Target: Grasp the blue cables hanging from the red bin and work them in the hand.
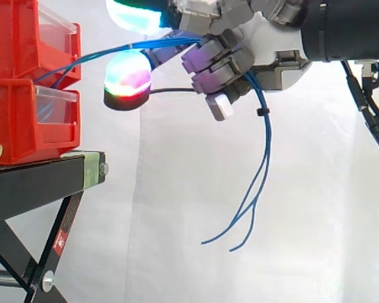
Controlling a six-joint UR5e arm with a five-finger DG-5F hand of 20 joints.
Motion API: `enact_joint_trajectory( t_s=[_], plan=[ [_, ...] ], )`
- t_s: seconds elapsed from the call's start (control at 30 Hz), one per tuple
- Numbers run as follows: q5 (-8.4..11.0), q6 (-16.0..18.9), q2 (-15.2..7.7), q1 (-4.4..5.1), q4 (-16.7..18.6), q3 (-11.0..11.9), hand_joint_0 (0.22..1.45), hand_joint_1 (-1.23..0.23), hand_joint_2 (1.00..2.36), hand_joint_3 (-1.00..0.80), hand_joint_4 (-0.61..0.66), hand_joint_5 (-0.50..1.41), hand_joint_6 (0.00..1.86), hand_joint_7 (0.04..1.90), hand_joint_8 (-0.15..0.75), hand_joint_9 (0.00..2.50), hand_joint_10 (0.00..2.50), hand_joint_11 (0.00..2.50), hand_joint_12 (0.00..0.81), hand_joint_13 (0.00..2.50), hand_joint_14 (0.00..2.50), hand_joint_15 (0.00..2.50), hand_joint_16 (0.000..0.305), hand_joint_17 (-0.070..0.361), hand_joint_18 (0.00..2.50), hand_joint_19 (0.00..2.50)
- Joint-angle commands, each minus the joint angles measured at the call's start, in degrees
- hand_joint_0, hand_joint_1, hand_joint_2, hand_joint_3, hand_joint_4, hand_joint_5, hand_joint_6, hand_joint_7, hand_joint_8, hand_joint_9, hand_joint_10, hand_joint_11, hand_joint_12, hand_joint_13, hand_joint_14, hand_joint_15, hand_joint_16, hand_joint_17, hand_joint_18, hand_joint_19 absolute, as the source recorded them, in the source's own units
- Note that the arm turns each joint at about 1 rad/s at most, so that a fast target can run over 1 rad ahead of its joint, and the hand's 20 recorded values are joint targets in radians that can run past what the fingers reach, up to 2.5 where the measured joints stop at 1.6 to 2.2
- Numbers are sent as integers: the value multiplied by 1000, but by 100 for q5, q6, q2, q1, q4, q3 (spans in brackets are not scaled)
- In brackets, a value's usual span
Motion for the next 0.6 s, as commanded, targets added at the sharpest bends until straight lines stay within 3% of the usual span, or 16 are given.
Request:
enact_joint_trajectory(
  t_s=[0.0,0.27,0.37,0.57],
  plan=[
    [20,-196,0,-60,19,0,838,-519,1010,-803,301,510,9,1344,535,1779,2500,2500,712,2021,2500,1972,237,178,2500,648],
    [-33,-504,0,-104,159,62,847,-507,1010,-785,301,504,10,1339,535,1779,2500,2500,712,2021,2500,1972,237,178,2500,648],
    [-51,-741,0,-130,238,79,860,-521,1014,-704,306,503,9,1347,535,1779,2500,2500,712,2021,2500,1972,237,178,2500,648],
    [-112,-759,0,-139,273,88,878,-565,1019,-553,300,489,9,1341,535,1779,2500,2500,712,2021,2500,1972,237,178,2500,648]
  ],
)
